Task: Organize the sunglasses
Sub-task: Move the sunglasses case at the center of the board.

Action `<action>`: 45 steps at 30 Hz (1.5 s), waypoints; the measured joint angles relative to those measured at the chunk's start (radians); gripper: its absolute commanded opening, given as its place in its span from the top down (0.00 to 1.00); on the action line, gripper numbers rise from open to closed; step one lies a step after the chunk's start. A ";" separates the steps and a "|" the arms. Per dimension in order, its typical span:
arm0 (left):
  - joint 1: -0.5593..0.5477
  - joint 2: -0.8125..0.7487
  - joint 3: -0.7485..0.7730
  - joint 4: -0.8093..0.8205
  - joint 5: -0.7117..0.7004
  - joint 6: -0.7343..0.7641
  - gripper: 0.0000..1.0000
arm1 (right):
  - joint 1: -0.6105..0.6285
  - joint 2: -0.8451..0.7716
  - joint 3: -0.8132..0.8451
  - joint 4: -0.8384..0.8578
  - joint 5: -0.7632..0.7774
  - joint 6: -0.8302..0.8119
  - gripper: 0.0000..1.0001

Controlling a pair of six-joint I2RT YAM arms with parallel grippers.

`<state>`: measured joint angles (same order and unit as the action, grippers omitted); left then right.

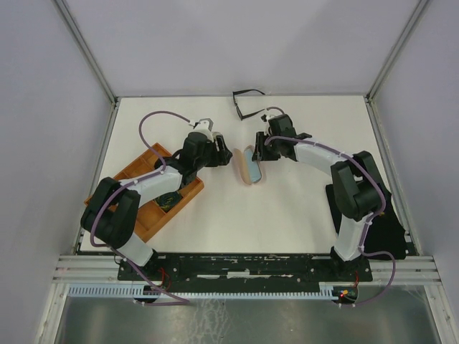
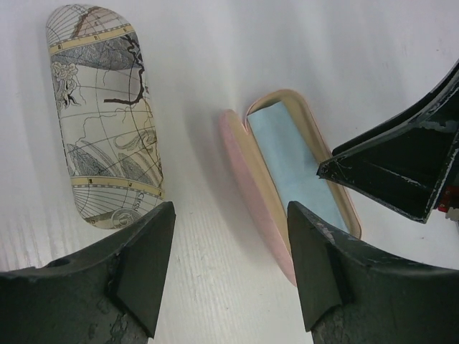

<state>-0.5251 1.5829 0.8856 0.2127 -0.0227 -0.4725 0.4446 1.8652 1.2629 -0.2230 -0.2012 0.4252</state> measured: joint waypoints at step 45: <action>0.042 0.349 0.542 -0.153 0.014 0.120 0.28 | -0.002 -0.433 -0.332 0.004 0.132 0.096 0.47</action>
<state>-0.4831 1.9316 1.4281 0.0601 -0.0090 -0.3527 0.4431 1.4322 0.9306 -0.2188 -0.0692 0.5209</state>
